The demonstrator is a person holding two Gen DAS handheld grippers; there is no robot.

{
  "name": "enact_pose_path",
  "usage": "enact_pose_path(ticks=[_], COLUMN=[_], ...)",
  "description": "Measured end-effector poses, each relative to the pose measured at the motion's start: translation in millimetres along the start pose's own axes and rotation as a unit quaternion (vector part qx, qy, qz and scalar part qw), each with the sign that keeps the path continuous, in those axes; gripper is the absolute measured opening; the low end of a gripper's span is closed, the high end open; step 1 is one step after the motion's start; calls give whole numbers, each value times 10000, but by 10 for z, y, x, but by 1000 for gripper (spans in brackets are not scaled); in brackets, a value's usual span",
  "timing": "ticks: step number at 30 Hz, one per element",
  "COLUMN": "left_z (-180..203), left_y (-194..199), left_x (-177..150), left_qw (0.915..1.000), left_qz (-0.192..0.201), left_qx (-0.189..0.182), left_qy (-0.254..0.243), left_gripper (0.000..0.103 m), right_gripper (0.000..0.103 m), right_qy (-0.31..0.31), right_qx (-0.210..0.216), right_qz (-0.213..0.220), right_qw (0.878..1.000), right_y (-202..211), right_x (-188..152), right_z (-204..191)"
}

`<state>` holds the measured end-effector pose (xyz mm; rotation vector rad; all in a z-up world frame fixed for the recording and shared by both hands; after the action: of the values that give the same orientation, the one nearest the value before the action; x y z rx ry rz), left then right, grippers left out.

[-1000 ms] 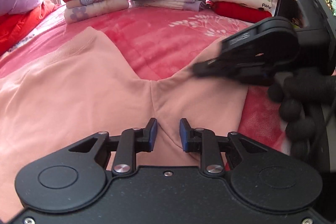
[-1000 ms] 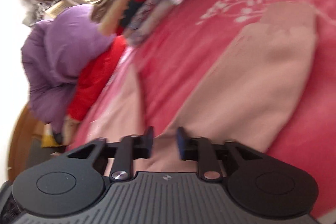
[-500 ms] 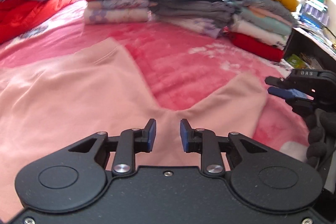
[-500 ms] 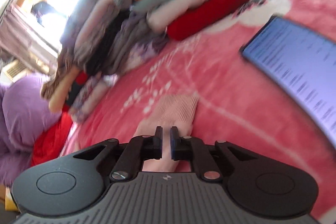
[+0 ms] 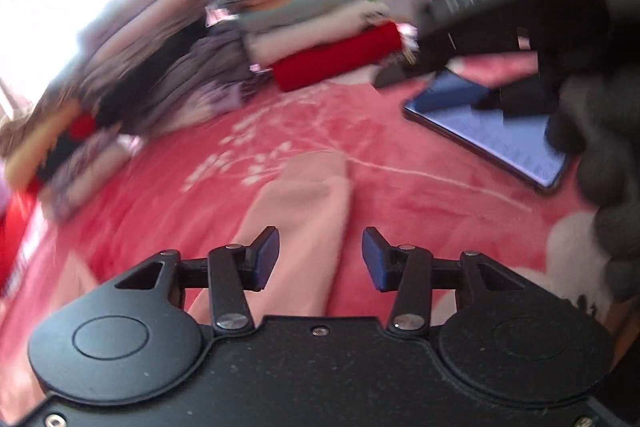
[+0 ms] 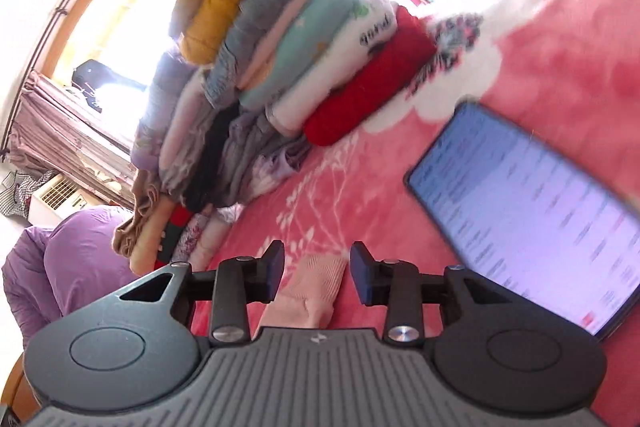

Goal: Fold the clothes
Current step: 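Grasp the pink sleeve cuff with the left gripper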

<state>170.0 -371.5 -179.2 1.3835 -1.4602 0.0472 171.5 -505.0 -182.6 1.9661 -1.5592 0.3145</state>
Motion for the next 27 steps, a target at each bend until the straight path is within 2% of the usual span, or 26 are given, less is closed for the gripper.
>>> enact_pose_path(ticks=[3,6,9,19,23,25,27], left_z=[201,343,388,349,335,328,326], left_y=[-164,-308,-422,-716,-717,-715,-735], left_x=[-12,-8,43,196,201,197,187], left_qw=[9970,9888,9797,9630,9590,9612,9611], left_qz=[-171,-332,-449,-641,-683,-740,-758], left_qx=[441,929,1324,1920,2158,2144,2148], left_qy=[-608,-1117,-1439,-1777,-1702,-1570,-1561], left_gripper=[45,46,46,45,45,39,38], right_gripper=[39,42,42,42,42,42,42], right_qy=[211,345,272,7,-104,-112,-80], right_qx=[-6,-93,-98,-223,-276,-278,-289], right_qz=[50,318,389,373,371,344,328], right_qw=[9998,9989,9988,9991,9989,9990,9990], right_y=[146,326,398,438,450,434,419], right_x=[140,293,367,426,448,434,431], right_z=[6,66,155,382,469,470,459])
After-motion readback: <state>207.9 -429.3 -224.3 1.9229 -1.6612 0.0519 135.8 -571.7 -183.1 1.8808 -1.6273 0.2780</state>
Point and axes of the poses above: each gripper's, at about its wrist camera, not at the fingertips, and y roughly against the way its jaws point, z to its right, x to its top, the point moved 8 cm from there along -y, roughly the way its jaws point, and after that the axes turned 2 degrees about x, right-handed, at the moved point
